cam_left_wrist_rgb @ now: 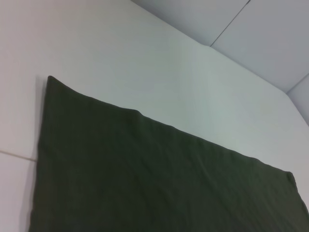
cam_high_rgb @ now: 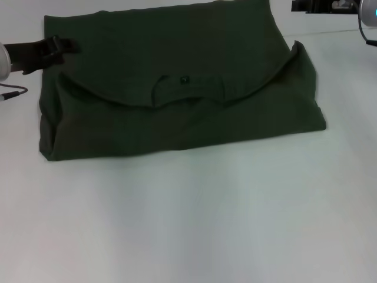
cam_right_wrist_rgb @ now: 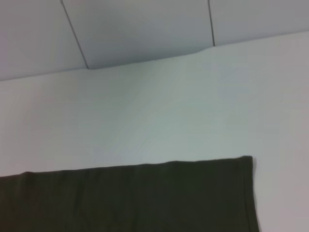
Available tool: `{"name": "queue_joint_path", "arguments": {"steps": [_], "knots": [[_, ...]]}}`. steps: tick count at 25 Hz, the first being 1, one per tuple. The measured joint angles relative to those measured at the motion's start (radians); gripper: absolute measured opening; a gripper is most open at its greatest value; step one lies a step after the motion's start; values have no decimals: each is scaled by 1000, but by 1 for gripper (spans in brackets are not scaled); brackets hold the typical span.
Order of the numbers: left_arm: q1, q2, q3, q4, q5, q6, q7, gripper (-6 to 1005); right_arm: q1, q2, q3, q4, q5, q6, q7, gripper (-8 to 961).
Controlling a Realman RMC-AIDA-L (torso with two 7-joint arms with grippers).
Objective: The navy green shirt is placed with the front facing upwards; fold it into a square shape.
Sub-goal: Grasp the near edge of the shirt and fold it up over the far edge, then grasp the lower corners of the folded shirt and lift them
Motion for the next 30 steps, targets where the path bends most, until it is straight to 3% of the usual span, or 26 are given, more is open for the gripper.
{"name": "queue_joint_path", "arguments": {"steps": [3, 6, 8, 13, 17, 20, 23, 25, 30], "knots": [[8, 1, 0, -11, 0, 29, 1, 369, 8, -16, 0, -4, 1, -49, 5, 361], [21, 2, 0, -32, -2, 57, 1, 515, 11, -29, 6, -9, 6, -102, 8, 478], [32, 0, 0, -57, -3, 80, 0, 612, 8, -34, 9, -16, 8, -138, 8, 498], [61, -2, 0, -130, -23, 192, -1, 707, -5, -42, 13, -52, 10, -283, 3, 581], [86, 24, 0, -186, -22, 362, -2, 725, -38, -45, 29, -172, 10, -480, 23, 756], [118, 43, 0, -237, -24, 485, -2, 719, -75, -32, 55, -286, 12, -607, 33, 917], [160, 51, 0, -276, -19, 547, 4, 714, -121, -11, 86, -360, 45, -674, 36, 917], [188, 59, 4, -283, -14, 560, 5, 713, -143, -8, 94, -369, 79, -688, 37, 917], [213, 85, 16, -259, 43, 562, -66, 711, -169, -25, 99, -357, 120, -703, 75, 917]]}}
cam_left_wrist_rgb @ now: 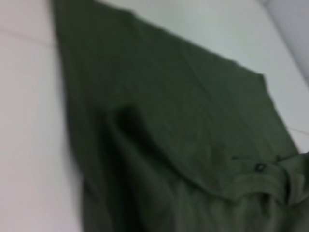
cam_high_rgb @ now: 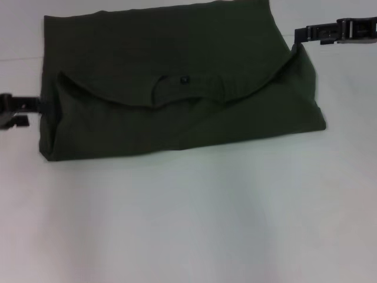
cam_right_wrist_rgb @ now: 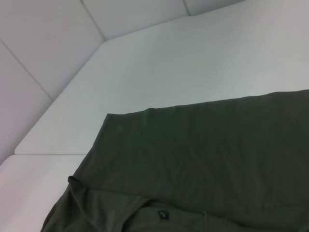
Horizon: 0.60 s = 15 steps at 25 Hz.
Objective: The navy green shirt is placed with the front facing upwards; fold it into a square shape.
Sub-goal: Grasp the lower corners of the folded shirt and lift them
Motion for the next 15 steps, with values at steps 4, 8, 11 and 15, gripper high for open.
{"name": "queue_joint_path", "arguments": {"steps": [4, 8, 11, 15], "knots": [[-16, 0, 23, 21, 65, -2, -56, 709, 5, -22, -7, 29, -11, -10, 33, 917], [-35, -5, 51, 68, 78, -35, -73, 707, 12, -47, -7, 73, -40, -14, 51, 916], [-54, -13, 58, 103, 103, -93, -77, 706, 10, -60, -5, 98, -44, -15, 51, 916], [-75, -19, 85, 145, 131, -156, -82, 702, 4, -68, -1, 123, -44, -22, 51, 916]]}}
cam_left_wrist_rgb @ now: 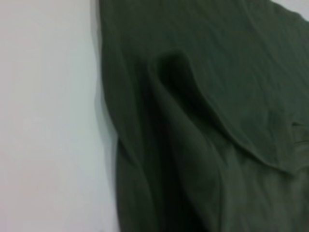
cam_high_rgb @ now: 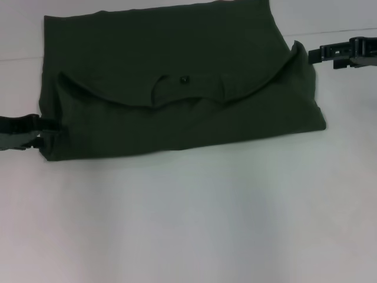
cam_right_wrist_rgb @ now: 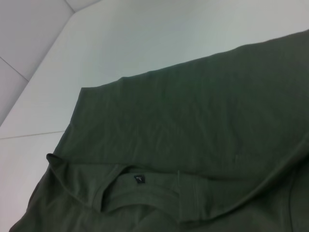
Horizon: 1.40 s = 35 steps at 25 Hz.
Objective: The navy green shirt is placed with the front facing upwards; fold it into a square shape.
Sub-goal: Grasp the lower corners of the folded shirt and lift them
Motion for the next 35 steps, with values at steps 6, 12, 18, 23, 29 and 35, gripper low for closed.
{"name": "queue_joint_path", "arguments": {"steps": [6, 12, 18, 23, 29, 35], "knots": [[-21, 0, 7, 52, 43, -52, -6, 691, -6, -2, 3, 4, 0, -3, 0, 916], [-28, -5, 30, 77, 45, -98, -2, 680, -5, -2, 3, 5, 0, -1, 0, 916], [-45, -6, 49, 117, 45, -126, 0, 670, -1, -2, 3, 6, 0, 2, 0, 917], [-52, -12, 56, 118, 41, -120, 1, 660, 2, -2, 3, 8, 0, 5, 0, 917], [-67, -24, 57, 119, 42, -106, 0, 650, 9, -11, 3, 29, 2, 8, 0, 917], [-75, -24, 69, 123, 47, -104, -15, 639, 10, -12, 5, 32, 5, 14, 0, 916]]}}
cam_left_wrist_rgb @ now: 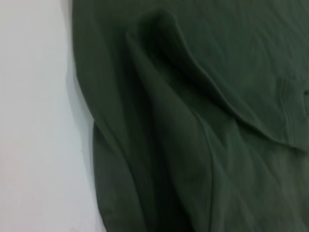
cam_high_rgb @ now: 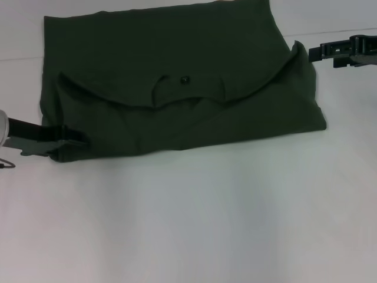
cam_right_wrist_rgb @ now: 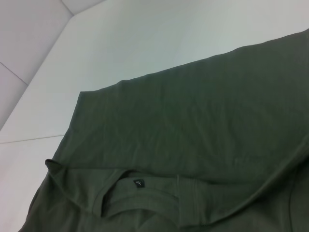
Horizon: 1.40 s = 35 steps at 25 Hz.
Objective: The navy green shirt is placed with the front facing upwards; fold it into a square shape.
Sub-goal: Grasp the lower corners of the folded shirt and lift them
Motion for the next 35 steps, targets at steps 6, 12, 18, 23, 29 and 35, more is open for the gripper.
{"name": "queue_joint_path", "arguments": {"steps": [6, 12, 18, 23, 29, 35], "knots": [[-18, 12, 14, 9, 41, 4, -25, 542, -3, 0, 2, 1, 3, 1, 0, 916], [-23, 12, 15, 10, 43, 12, -26, 402, -5, -2, 1, 1, -2, 2, 0, 917], [-23, 13, 15, 3, 45, 23, -25, 203, -4, -10, -5, 1, -113, 4, 18, 916], [-22, 18, 15, 0, 45, 24, -25, 61, 6, -9, -9, 21, -224, 6, 34, 916], [-24, 18, 15, -1, 44, 26, -25, 62, 11, 3, -12, 82, -237, 60, 21, 917], [-25, 18, 15, -2, 44, 28, -25, 61, 15, 20, -55, 149, -238, 160, 12, 916]]}}
